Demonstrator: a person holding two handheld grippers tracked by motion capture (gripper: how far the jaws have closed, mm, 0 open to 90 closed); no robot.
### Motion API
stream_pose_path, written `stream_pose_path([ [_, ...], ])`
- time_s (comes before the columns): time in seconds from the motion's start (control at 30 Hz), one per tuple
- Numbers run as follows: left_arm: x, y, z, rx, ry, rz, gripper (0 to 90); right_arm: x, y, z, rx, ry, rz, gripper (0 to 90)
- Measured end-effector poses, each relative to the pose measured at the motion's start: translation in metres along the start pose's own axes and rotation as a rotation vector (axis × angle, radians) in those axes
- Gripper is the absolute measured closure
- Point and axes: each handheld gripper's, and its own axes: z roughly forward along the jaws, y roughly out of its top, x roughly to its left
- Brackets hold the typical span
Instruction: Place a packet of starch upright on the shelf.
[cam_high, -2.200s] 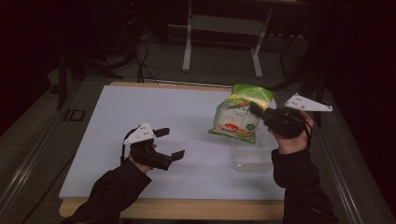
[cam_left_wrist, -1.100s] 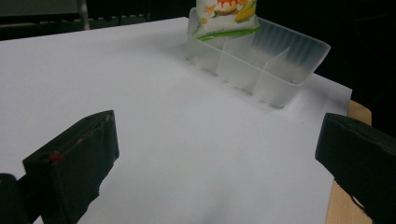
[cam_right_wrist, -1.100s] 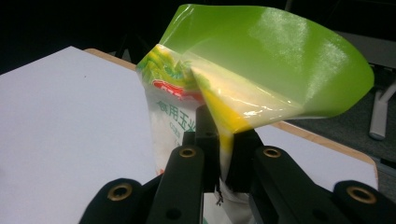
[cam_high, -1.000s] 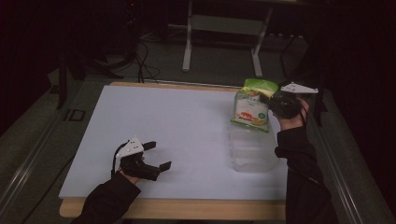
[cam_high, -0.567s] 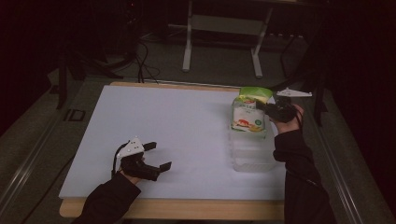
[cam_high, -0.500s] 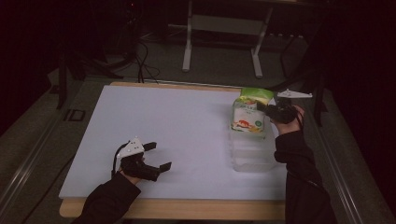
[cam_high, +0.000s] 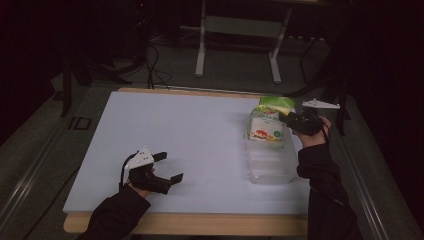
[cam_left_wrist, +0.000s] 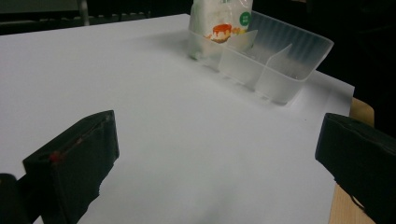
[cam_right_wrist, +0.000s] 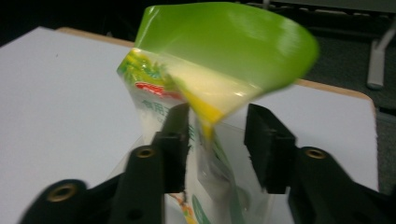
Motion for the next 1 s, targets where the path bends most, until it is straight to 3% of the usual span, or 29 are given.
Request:
stream_pose_path([
  [0.17, 0.0, 0.0, -0.001, -0.002, 0.007, 0.006, 0.1, 0.004, -0.008, -0.013, -0.012, -0.065, -0.007, 36.6],
  [0.3, 0.0, 0.001, -0.001, -0.004, 0.009, 0.003, 0.1, 0.011, -0.013, -0.028, -0.061, -0.04, 0.053, 23.4],
  [0.4, -0.001, 0.001, -0.001, -0.004, 0.011, 0.005, 0.1, 0.021, -0.016, -0.038, -0.081, 0.001, 0.048, 14.3],
  [0.47, -0.001, 0.001, -0.002, -0.005, 0.009, 0.007, 0.1, 0.028, -0.019, -0.043, -0.108, 0.038, 0.044, 13.4],
  [0.6, -0.003, 0.001, -0.002, -0.005, 0.013, 0.013, 0.1, 0.046, -0.025, -0.053, -0.137, 0.056, 0.017, 11.3],
  [0.83, -0.004, 0.001, -0.004, -0.009, 0.007, 0.017, 0.1, 0.076, -0.038, -0.064, -0.136, 0.095, -0.034, 13.3],
  [1.0, -0.006, 0.0, -0.007, -0.013, 0.0, 0.033, 0.1, 0.091, -0.049, -0.071, -0.137, 0.128, -0.032, 13.6],
])
